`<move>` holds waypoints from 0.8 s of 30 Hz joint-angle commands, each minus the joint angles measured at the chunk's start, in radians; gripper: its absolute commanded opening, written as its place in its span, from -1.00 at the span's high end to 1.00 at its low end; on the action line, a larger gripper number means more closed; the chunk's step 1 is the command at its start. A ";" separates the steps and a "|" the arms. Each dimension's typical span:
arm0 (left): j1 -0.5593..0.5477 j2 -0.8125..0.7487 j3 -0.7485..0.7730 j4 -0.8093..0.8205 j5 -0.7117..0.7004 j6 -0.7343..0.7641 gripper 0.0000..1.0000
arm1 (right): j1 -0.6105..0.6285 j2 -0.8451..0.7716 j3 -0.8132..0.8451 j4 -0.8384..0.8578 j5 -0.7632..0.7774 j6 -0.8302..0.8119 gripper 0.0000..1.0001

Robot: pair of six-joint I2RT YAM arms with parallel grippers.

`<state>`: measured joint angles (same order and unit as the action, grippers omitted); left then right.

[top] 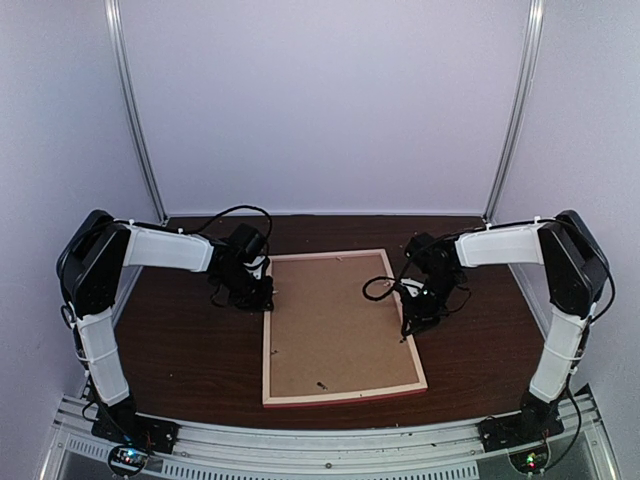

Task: Put the photo into the frame
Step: Press the fastener onto the backboard.

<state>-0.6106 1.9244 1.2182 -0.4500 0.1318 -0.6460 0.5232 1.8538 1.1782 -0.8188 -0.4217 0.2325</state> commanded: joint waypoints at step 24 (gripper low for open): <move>-0.015 0.030 0.018 0.000 -0.008 0.040 0.28 | -0.054 0.025 0.018 -0.004 0.003 -0.036 0.14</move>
<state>-0.6144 1.9320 1.2259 -0.4431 0.1307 -0.6197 0.4797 1.8648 1.1915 -0.8440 -0.4301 0.1654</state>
